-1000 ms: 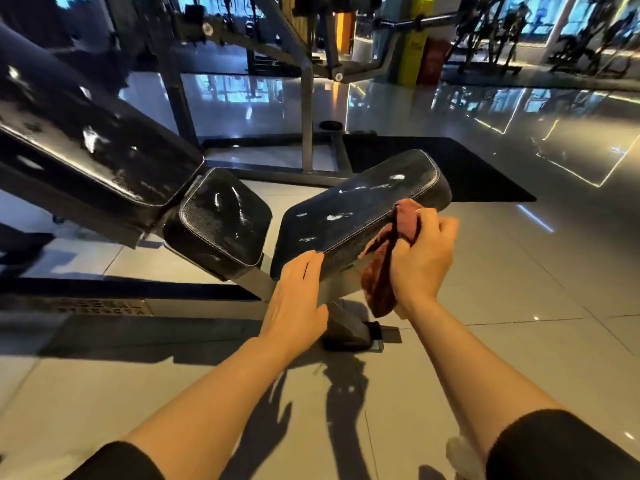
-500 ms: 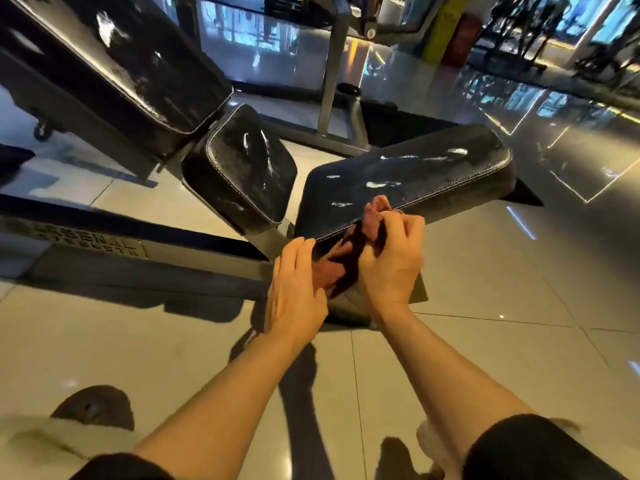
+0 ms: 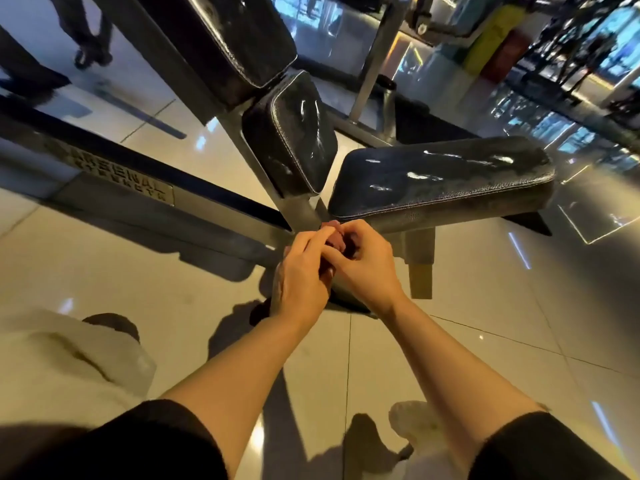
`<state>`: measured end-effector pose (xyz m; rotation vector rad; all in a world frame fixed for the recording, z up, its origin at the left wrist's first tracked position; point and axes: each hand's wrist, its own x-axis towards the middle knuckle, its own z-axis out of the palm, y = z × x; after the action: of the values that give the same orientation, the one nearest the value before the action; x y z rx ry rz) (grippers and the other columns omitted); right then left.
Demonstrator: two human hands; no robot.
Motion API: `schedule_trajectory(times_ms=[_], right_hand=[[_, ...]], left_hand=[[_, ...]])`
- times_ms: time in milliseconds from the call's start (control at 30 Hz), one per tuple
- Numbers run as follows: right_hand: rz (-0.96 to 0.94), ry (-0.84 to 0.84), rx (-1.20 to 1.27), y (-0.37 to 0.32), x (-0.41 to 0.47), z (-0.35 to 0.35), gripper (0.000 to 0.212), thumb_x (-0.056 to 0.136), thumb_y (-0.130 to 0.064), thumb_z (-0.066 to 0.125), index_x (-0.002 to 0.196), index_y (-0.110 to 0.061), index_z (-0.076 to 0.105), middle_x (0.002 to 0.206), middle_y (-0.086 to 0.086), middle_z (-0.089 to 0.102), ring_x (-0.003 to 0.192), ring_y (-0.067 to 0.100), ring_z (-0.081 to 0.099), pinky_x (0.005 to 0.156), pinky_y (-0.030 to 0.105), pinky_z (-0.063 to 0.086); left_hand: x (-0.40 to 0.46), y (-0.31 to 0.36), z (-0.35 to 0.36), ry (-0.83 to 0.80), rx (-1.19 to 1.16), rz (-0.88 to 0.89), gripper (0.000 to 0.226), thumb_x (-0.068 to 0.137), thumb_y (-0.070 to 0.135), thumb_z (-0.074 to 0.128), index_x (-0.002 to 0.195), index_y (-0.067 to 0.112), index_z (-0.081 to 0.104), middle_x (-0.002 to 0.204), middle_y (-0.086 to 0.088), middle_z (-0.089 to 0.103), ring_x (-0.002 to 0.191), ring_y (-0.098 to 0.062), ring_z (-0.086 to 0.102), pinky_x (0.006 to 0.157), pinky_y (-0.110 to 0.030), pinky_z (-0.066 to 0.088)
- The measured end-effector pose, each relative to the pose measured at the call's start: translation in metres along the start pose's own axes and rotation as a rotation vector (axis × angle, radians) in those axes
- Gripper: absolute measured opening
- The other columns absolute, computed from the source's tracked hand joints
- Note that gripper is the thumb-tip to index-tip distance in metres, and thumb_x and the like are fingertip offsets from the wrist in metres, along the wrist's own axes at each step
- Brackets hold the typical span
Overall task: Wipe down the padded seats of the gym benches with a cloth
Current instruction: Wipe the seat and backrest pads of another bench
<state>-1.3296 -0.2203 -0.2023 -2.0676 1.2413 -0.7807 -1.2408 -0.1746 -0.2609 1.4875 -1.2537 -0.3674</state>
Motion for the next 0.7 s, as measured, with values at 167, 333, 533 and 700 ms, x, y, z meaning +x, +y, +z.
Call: schedule_trajectory(times_ms=[167, 333, 533, 700], right_hand=[[-0.137, 0.105, -0.508, 0.006, 0.002, -0.032, 0.031, 0.085, -0.02, 0.07, 0.114, -0.014, 0.061, 0.117, 0.0, 0.057, 0.11, 0.013, 0.048, 0.093, 0.027, 0.046], [-0.243, 0.118, -1.005, 0.02, 0.017, -0.072, 0.075, 0.07, -0.006, 0.078, 0.138, -0.004, 0.048, 0.146, 0.016, 0.042, 0.14, 0.034, 0.032, 0.119, 0.048, 0.021], [-0.31, 0.052, -1.103, 0.037, 0.021, -0.089, 0.076, 0.077, -0.01, 0.077, 0.144, -0.005, 0.042, 0.149, 0.018, 0.04, 0.142, 0.035, 0.03, 0.118, 0.05, 0.018], [-0.383, 0.059, -1.079, 0.04, 0.021, -0.091, 0.078, 0.073, -0.008, 0.08, 0.142, -0.003, 0.044, 0.146, 0.019, 0.043, 0.14, 0.037, 0.034, 0.116, 0.049, 0.02]], left_hand=[[0.001, 0.008, 0.0, 0.095, 0.008, -0.25, 0.034, 0.089, 0.007, 0.063, 0.122, 0.016, 0.058, 0.12, -0.005, 0.051, 0.101, -0.017, 0.056, 0.08, -0.019, 0.043], [0.027, 0.028, 0.025, 0.237, -0.157, -0.35, 0.045, 0.086, 0.009, 0.069, 0.127, 0.016, 0.051, 0.128, -0.007, 0.043, 0.105, -0.015, 0.05, 0.088, -0.02, 0.043], [0.033, 0.047, 0.07, 0.338, -0.305, -0.448, 0.047, 0.095, 0.01, 0.054, 0.141, 0.013, 0.044, 0.143, -0.007, 0.039, 0.122, -0.02, 0.048, 0.097, -0.022, 0.04], [0.042, 0.041, 0.074, 0.491, -0.244, -0.517, 0.032, 0.087, 0.009, 0.067, 0.117, 0.015, 0.059, 0.127, -0.004, 0.052, 0.115, -0.022, 0.055, 0.086, -0.023, 0.044]])
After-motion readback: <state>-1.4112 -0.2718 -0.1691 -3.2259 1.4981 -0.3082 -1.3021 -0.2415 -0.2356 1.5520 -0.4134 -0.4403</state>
